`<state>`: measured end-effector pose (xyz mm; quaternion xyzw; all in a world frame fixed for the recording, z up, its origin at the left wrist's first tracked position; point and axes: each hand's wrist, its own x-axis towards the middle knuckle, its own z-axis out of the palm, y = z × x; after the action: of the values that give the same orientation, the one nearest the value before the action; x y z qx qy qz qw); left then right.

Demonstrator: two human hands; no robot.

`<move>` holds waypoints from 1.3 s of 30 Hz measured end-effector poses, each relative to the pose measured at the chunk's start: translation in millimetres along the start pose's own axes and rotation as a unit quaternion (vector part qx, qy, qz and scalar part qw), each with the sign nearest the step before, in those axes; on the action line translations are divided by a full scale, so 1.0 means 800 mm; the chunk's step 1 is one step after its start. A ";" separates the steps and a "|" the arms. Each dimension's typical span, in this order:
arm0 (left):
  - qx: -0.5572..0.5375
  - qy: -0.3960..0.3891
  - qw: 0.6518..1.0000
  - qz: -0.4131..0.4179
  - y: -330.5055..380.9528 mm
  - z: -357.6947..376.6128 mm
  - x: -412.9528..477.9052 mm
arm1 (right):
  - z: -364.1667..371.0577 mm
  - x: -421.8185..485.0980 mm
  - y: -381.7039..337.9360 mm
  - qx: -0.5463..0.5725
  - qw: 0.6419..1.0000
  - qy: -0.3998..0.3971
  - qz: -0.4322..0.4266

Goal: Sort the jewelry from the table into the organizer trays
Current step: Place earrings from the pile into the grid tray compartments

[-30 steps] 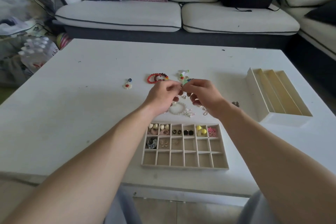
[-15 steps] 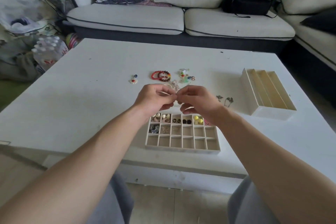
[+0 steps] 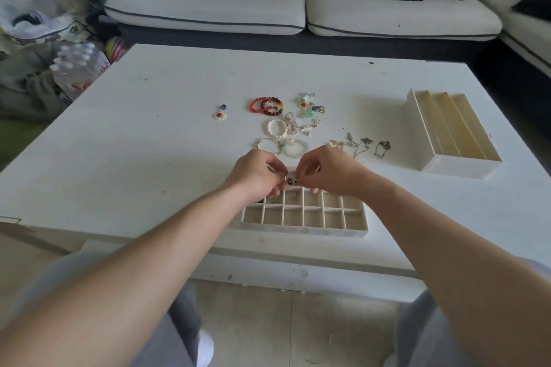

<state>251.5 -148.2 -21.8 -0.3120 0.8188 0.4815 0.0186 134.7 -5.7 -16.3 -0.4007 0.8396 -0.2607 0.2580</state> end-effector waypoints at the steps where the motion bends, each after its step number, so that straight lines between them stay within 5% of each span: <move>1: 0.068 0.025 0.997 0.013 -0.004 -0.001 0.005 | 0.003 0.001 0.001 -0.028 1.000 -0.006 -0.001; 8: 0.220 0.017 0.975 0.037 -0.015 0.000 0.015 | 0.020 0.010 0.005 -0.133 0.990 -0.046 -0.022; 39: 0.254 -0.038 0.965 0.055 -0.021 0.004 0.020 | 0.051 0.022 0.000 -0.161 0.983 -0.024 0.086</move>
<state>247.0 -159.5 -41.7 -0.2325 0.9290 0.2693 0.1021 151.1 -29.7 -49.7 -0.3695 0.8956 -0.0890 0.2312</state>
